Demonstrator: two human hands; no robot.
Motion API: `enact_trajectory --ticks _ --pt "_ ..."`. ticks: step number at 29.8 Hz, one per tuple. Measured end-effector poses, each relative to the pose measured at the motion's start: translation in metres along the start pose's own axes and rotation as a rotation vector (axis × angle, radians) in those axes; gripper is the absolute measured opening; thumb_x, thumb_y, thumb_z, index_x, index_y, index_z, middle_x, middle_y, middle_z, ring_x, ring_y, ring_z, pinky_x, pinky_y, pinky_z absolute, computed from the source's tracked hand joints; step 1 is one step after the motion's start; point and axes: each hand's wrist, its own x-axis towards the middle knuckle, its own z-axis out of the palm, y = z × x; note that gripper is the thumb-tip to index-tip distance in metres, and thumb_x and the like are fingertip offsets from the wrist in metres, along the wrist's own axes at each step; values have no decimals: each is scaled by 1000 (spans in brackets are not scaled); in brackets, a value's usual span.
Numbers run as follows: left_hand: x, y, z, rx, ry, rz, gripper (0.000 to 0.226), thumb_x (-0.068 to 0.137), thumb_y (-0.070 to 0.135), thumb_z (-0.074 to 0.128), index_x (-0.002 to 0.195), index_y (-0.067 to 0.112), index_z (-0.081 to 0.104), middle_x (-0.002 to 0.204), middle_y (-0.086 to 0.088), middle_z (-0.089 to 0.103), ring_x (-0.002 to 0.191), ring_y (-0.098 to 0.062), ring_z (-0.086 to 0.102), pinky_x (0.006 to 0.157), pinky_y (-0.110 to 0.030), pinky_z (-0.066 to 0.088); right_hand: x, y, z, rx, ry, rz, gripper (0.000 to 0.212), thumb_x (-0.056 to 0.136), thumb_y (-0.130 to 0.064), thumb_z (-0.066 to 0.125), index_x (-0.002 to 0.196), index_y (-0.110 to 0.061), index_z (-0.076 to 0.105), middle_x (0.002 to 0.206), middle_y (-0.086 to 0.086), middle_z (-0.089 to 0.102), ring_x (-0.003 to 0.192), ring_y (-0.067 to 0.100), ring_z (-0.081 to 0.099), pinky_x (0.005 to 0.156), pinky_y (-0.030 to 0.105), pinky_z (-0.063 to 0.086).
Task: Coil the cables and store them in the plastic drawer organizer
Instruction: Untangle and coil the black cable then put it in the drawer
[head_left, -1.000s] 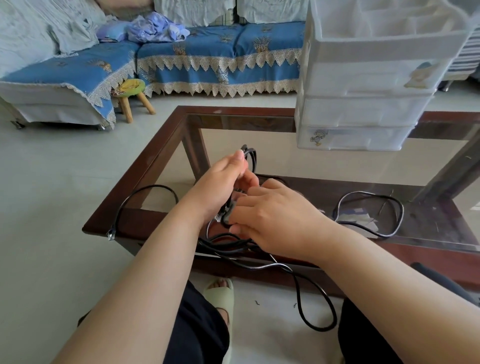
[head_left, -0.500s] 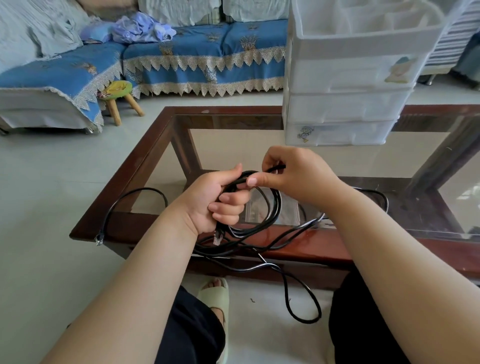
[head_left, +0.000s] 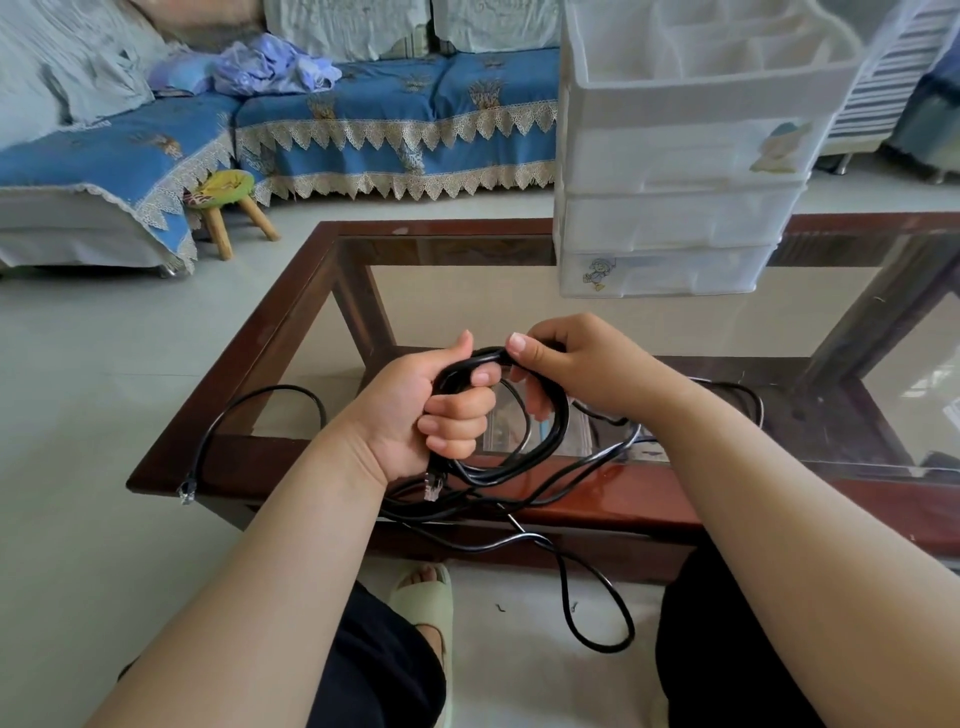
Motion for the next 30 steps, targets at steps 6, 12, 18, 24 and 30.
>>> enact_trajectory --ticks 6,12,18,24,30 --pt "0 0 4 60 41 22 57 92 62 25 68 15 47 40 9 27 32 -3 17 33 -17 15 7 7 2 -181 164 -4 64 78 -71 41 75 -12 64 63 3 69 59 19 63 61 36 50" --pt "-7 3 7 269 20 -57 51 89 61 31 66 18 46 43 10 26 33 -2 18 34 -16 14 4 8 -10 -138 177 21 66 63 -75 52 59 -9 59 50 2 66 51 14 66 66 36 55" --pt "-10 2 10 382 52 -71 52 83 65 31 58 21 42 43 9 25 33 -3 17 34 -15 13 3 8 -11 -150 213 -45 70 68 -69 55 58 1 48 49 8 43 47 15 34 52 29 31" --pt "-14 6 7 175 -38 71 51 81 67 35 61 22 44 41 13 30 33 -1 18 33 -16 14 5 12 -18 -63 307 -15 55 81 -57 53 62 -7 40 59 8 29 51 13 24 47 26 20" --pt "-22 14 0 128 -64 168 42 90 53 38 65 22 49 44 13 28 34 -3 16 34 -16 15 12 20 -17 140 235 35 51 80 -60 53 61 -15 39 52 2 36 47 15 30 49 26 28"
